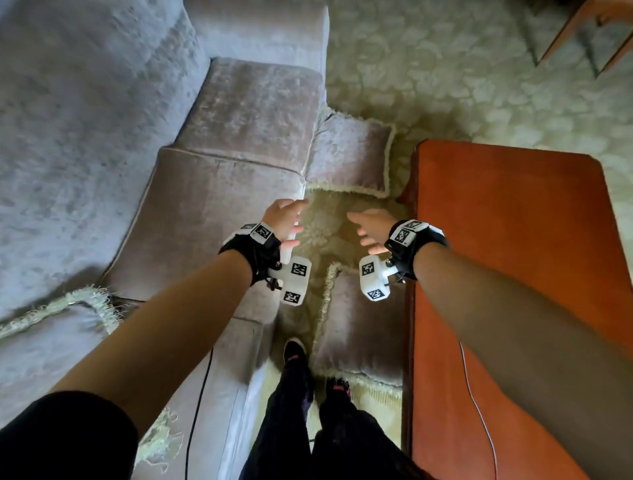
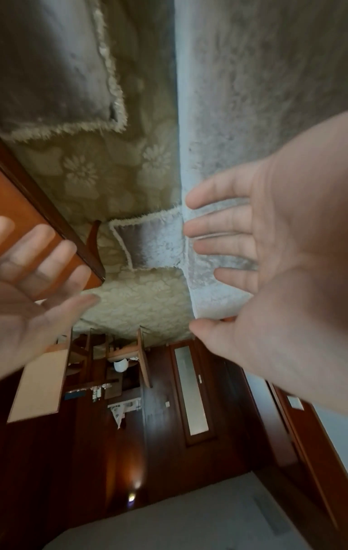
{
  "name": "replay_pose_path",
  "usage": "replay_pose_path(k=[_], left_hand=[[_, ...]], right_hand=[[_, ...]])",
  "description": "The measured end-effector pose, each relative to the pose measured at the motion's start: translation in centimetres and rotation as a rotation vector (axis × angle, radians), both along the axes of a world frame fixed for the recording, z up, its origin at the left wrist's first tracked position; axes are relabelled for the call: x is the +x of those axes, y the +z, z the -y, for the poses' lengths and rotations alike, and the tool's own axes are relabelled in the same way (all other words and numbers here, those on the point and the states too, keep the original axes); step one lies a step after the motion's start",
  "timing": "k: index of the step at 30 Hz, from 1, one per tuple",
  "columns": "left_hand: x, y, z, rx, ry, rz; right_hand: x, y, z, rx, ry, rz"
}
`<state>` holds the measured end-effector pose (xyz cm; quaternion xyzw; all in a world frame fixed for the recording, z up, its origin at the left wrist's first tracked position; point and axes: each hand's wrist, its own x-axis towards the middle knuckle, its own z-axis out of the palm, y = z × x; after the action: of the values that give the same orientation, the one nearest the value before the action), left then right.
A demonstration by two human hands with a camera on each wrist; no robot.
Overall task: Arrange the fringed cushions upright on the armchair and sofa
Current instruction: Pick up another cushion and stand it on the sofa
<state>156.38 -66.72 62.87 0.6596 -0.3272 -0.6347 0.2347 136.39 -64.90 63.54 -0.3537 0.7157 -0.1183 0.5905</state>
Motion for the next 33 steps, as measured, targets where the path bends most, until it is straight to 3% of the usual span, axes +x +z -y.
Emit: replay_pose_path(k=[3,6,15,21,30,32,33], left_hand=[[-1.1,-5.1,1.1,0.11,-0.056,-0.071],[-2.5,-11.5,2.3,0.175,-0.071,-0.017],[-4.3,-34.7,0.9,0.397,-0.116,0.09],[-5.2,-49.3,0.3,0.4,-0.139,0.214],[-6.1,-67.5,-0.5,0.348,-0.303,0.305],[-4.3,-77.3,-0.8,0.403,-0.29,0.335],[-4.1,-79.3,-0.8,0.425,-0.289,0.355]], right_hand=[[-1.3,-5.1,-0.1,0.082,-0.015,-0.04],[-2.0,-11.7,-0.1,0.128,-0.059,-0.063],[-3.3,-35.3,-1.3,0.258,0.01,-0.127],[-4.9,-49.3,-1.7,0.292,-0.008,-0.199],[-6.6,-64.2,2.9,0.086,0.083,-0.467],[-6.6,-66.6,3.7,0.067,0.162,-0.514],[-6.5,-67.6,3.9,0.072,0.231,-0.537]])
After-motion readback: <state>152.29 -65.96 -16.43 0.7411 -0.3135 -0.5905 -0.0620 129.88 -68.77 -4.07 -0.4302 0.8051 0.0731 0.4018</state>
